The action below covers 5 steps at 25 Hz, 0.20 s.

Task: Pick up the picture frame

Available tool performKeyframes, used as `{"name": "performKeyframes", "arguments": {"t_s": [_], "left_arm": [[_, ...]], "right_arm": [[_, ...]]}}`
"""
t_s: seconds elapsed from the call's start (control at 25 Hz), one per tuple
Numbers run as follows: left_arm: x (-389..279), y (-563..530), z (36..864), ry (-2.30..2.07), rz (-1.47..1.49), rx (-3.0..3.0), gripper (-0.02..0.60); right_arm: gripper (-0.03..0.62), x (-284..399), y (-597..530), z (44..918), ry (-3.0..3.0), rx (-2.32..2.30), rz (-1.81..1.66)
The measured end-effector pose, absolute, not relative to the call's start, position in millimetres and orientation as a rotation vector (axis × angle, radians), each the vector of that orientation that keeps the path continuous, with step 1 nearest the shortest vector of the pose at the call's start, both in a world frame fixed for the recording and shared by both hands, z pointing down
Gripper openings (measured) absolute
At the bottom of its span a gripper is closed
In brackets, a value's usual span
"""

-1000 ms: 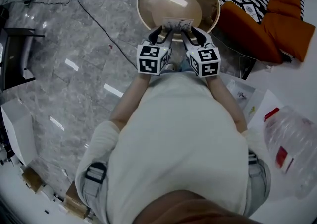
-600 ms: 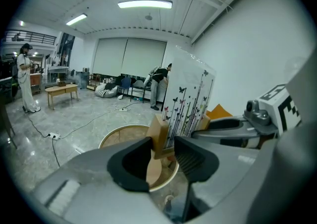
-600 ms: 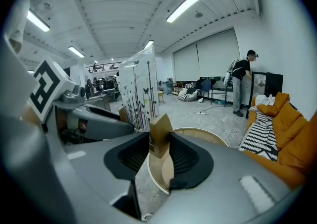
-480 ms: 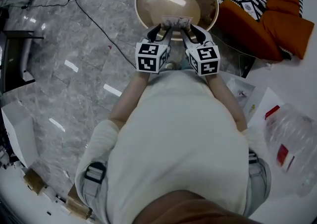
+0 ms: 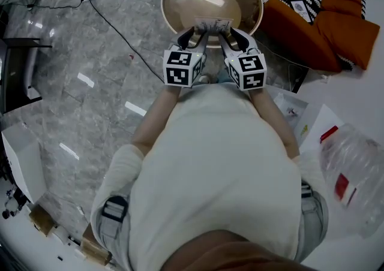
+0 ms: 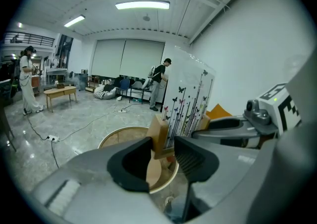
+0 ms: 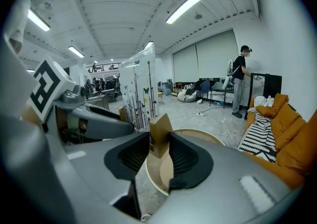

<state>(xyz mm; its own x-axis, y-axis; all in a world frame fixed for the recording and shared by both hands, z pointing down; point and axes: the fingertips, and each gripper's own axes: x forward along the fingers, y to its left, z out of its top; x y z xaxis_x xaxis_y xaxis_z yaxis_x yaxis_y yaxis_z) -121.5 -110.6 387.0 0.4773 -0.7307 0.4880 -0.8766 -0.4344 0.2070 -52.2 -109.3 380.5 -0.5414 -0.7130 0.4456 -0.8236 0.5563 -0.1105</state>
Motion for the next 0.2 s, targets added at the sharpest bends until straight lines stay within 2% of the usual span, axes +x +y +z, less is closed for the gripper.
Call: {"name": "performKeyframes", "arguments": {"t_s": [0.2], "left_arm": [[-120.5,-111.1,385.8,-1.333,0.452,2.295,0.153]], "right_arm": [[0.126,-51.1,-109.7,379.2,-2.444,1.259,0.435]]}}
